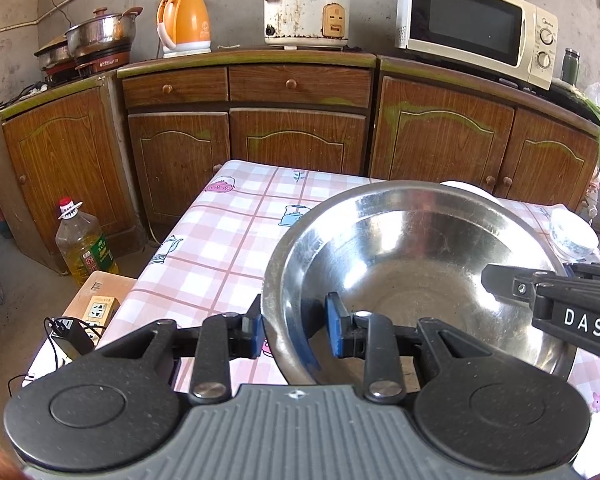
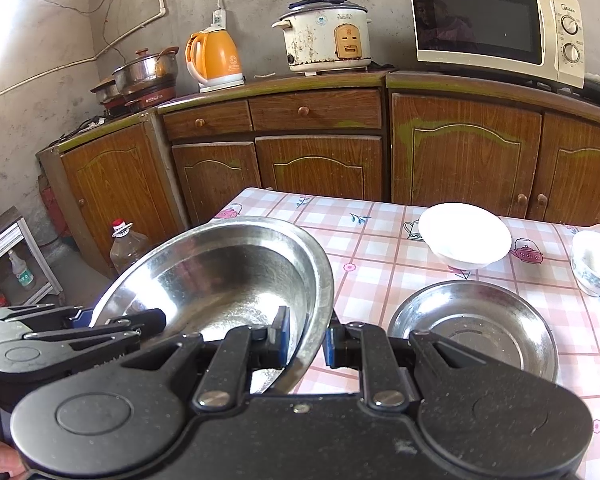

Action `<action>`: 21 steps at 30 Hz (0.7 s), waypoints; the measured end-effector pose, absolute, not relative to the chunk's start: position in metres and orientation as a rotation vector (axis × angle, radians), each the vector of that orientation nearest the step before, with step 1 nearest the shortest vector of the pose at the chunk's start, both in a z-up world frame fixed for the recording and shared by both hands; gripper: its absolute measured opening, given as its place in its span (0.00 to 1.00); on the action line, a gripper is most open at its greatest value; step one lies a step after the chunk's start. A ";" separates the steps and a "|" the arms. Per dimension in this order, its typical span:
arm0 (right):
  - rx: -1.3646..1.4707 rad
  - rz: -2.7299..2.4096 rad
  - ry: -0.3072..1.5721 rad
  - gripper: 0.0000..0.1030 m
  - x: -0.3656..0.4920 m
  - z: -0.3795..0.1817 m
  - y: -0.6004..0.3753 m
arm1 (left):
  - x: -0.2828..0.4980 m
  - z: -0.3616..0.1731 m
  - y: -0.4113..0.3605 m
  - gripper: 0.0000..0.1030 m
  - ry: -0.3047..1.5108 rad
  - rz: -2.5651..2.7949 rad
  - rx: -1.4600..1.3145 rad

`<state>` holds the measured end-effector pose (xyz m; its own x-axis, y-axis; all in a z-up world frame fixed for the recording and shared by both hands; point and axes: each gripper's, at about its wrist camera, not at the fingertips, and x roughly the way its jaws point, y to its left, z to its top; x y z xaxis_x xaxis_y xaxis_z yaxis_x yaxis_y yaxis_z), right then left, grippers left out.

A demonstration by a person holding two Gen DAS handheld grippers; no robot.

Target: Organize plates and bowls

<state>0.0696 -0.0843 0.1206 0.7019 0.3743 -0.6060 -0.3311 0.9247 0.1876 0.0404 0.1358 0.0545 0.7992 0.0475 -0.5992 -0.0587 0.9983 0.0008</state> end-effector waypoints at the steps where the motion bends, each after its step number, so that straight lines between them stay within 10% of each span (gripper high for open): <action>1: 0.063 0.393 0.688 0.21 0.067 0.120 -0.085 | 0.039 0.054 0.135 0.30 0.642 0.058 -0.015; 21: 0.050 0.387 0.687 0.21 0.045 0.112 -0.097 | 0.025 0.043 0.127 0.30 0.658 0.051 -0.028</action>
<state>0.0447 -0.0972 0.1123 0.7048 0.3648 -0.6085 -0.3320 0.9276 0.1716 0.0254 0.1274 0.0432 0.7900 0.0381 -0.6119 -0.0559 0.9984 -0.0099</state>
